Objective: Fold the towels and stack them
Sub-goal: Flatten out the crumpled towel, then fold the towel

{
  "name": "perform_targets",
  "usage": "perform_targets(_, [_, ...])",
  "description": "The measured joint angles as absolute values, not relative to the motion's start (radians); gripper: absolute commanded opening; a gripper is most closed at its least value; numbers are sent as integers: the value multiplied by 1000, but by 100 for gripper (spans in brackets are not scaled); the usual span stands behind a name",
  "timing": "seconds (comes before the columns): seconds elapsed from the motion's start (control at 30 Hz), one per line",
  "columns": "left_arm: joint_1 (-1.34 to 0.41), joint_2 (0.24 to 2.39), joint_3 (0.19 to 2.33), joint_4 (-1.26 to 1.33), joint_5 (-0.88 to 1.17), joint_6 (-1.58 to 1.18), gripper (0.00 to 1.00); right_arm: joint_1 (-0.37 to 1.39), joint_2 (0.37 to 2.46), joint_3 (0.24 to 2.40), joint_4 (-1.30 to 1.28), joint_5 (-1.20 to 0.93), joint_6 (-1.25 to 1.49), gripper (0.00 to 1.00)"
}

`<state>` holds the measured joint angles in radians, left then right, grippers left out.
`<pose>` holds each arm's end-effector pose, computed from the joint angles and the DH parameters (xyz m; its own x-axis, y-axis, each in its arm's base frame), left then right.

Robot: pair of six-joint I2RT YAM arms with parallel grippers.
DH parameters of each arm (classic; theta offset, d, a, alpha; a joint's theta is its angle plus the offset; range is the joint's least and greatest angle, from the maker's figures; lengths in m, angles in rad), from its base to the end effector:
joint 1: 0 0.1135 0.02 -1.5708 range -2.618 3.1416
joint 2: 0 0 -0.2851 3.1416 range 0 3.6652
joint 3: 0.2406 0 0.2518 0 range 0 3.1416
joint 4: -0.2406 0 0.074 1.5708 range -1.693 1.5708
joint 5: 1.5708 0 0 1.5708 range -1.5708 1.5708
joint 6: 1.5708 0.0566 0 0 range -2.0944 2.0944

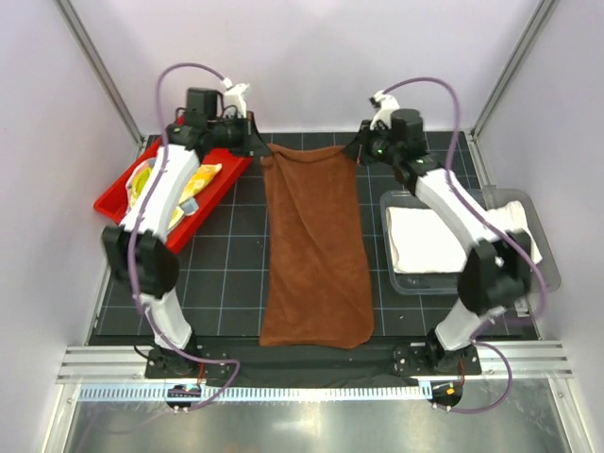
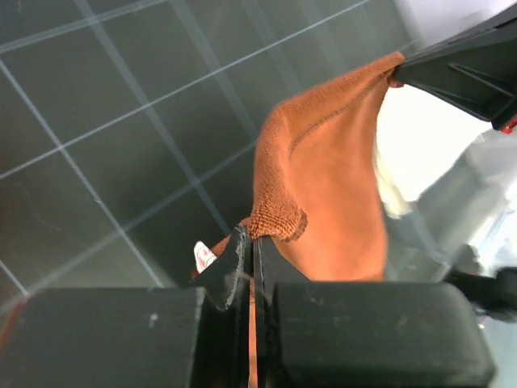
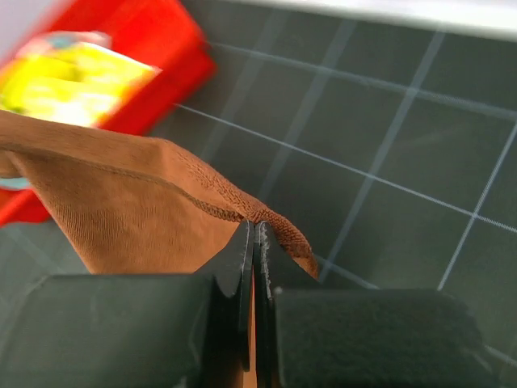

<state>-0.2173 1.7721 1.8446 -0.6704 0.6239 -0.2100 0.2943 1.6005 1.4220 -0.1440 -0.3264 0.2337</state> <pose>0.3988 -0.1219 0.4029 -0.6724 -0.0248 -0.7398 0.5177 0.6986 -0.4939 0.3783 0.1336 0.3737 -0.4261 0.1001 -0.8991 -0.4802 0.8173 0.3185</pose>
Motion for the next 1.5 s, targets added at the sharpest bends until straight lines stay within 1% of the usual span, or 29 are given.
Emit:
perform_targets(0.1, [-213, 1990, 1961, -661, 609, -179, 0, 260, 1825, 1501, -129, -344, 236, 1])
perform_targets(0.2, [-207, 2164, 2099, -662, 598, -154, 0, 227, 1989, 1581, -92, -382, 239, 1])
perform_targets(0.3, [-197, 2265, 2205, -654, 584, -141, 0, 196, 2067, 1655, -65, -418, 239, 1])
perform_targets(0.37, [-188, 2291, 2239, -631, 573, -136, 0, 180, 2096, 1701, -25, -444, 241, 1])
perform_targets(0.6, [-162, 2293, 2274, -546, 585, -114, 0, 149, 2118, 1811, 78, -542, 243, 1])
perform_targets(0.87, [-147, 2296, 2274, -551, 655, -38, 0, 149, 2158, 1816, 68, -597, 195, 1])
perform_targets(1.07, [-145, 2296, 2273, -629, 695, 38, 0, 149, 2150, 1769, -52, -596, 117, 1])
perform_targets(1.3, [-147, 2294, 2244, -765, 717, 89, 1, 151, 2097, 1763, -331, -578, 13, 1])
perform_targets(1.4, [-154, 2276, 2204, -847, 721, 121, 0, 152, 2041, 1748, -413, -572, -5, 1])
perform_targets(1.5, [-171, 2219, 2107, -900, 718, 157, 0, 156, 1965, 1710, -466, -568, -13, 1])
